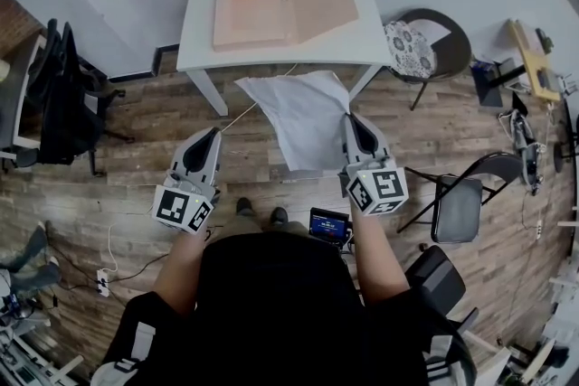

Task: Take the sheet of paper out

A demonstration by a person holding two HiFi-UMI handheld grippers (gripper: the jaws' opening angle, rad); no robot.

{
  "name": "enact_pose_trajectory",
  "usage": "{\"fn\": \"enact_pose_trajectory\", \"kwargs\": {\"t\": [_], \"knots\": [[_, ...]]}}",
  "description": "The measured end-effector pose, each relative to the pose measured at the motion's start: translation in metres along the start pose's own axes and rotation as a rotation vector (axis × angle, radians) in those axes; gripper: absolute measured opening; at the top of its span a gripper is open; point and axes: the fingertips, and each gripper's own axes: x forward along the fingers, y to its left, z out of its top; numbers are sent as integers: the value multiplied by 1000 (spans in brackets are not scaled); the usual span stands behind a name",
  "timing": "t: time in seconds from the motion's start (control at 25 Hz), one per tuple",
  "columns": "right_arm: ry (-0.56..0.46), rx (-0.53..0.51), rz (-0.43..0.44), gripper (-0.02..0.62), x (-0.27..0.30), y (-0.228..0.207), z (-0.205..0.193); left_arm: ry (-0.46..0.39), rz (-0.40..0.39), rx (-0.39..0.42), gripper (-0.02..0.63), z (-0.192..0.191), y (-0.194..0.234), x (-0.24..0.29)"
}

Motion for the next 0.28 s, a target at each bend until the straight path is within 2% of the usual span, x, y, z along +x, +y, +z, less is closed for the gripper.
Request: {"fn": "enact_pose_trajectory", "kwargs": {"t": [0.28], "knots": [[-18, 8, 0, 11, -14, -13, 0, -6, 2, 4, 3, -1, -15, 6]]}}
